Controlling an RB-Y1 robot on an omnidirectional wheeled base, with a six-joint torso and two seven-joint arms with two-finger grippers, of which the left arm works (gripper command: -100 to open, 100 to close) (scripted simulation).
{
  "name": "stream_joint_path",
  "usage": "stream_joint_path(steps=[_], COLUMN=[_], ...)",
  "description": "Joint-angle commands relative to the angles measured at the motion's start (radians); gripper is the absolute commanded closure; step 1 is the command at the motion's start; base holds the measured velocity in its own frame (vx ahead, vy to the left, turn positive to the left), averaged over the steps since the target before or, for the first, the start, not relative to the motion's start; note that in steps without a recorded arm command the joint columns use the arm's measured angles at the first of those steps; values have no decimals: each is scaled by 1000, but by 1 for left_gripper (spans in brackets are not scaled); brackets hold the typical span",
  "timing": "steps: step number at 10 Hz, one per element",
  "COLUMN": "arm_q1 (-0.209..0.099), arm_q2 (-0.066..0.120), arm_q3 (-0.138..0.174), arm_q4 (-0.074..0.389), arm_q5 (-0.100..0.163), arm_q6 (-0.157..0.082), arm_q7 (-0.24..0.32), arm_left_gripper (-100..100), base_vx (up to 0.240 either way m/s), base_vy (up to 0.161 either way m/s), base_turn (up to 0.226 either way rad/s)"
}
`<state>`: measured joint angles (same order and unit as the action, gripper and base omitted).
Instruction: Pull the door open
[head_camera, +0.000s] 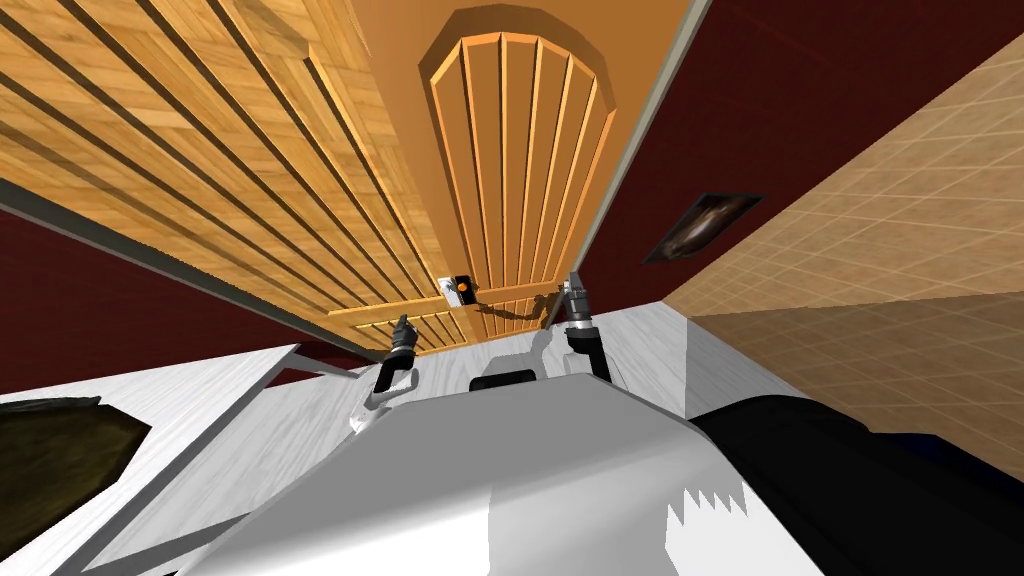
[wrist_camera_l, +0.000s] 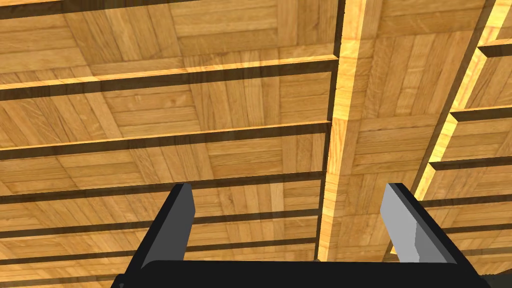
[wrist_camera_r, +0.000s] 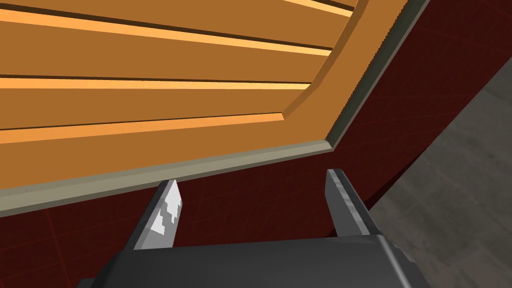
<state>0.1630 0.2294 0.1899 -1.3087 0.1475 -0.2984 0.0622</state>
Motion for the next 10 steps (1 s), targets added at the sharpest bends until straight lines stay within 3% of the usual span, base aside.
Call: stream_joint_path(steps=[1,4,8,9,10], arm_q1=[-7,-21,-66,-57,-57], arm_q2=[20,31,11,12,12], arm_q3=[19,15,-33,-23,-23], arm_q4=[28,32,17,12,12], arm_q5=[9,15,12,12,12], arm_q6=[-12,-21,-29,-23,-23], arm_q7=[12,25,33,31,31], arm_left_gripper=[-100,-100,-100,-100,100], base_vx=[137,172,203,94,-11], base_vy=[23,29,-43,-44,5], base_turn=[-73,-100,-177,-17,19])
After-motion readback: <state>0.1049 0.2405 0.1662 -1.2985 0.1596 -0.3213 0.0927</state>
